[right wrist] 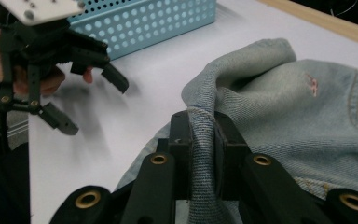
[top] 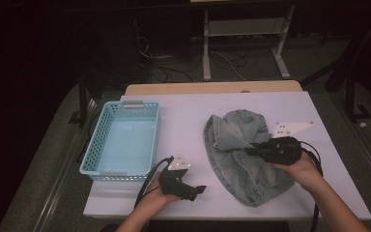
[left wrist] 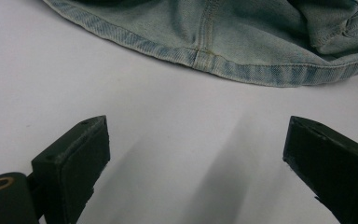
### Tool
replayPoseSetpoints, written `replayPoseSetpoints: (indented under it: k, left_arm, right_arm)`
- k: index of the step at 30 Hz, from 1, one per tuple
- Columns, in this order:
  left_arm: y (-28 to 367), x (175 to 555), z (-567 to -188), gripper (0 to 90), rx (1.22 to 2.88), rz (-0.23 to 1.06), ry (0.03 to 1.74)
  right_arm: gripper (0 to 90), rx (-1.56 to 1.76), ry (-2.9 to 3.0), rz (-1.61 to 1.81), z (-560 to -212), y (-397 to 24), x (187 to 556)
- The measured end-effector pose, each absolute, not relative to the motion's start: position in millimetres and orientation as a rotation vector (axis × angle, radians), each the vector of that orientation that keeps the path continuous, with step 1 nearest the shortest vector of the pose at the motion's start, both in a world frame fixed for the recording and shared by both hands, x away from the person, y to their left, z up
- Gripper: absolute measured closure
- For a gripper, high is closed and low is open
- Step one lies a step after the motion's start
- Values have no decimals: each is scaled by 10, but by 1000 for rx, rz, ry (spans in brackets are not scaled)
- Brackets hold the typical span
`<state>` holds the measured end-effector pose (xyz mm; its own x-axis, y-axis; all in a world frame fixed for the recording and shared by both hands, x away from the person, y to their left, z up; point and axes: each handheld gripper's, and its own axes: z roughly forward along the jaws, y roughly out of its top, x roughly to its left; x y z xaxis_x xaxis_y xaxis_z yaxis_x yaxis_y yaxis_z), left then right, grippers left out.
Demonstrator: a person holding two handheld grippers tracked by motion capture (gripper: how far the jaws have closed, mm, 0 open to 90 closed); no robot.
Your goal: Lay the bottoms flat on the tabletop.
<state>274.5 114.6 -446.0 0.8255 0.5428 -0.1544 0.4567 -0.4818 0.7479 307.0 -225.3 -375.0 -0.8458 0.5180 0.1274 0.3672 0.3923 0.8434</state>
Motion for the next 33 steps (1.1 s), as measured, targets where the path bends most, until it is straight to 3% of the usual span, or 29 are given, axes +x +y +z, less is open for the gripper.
replayPoseSetpoints:
  k: [28,31,33]
  left_arm:
    - [1148,2734,-4460,69,2157,132,729]
    - [1148,2744,-4462,69,2157,131,729]
    - [1140,2745,-4463,69,2159,129,727]
  right_arm:
    - [779,721,2761,1319,-4140,-2175,2670]
    - [744,720,2765,1298,-4176,-2166,2690]
    - [671,731,2740,1317,-4156,-2174,2708]
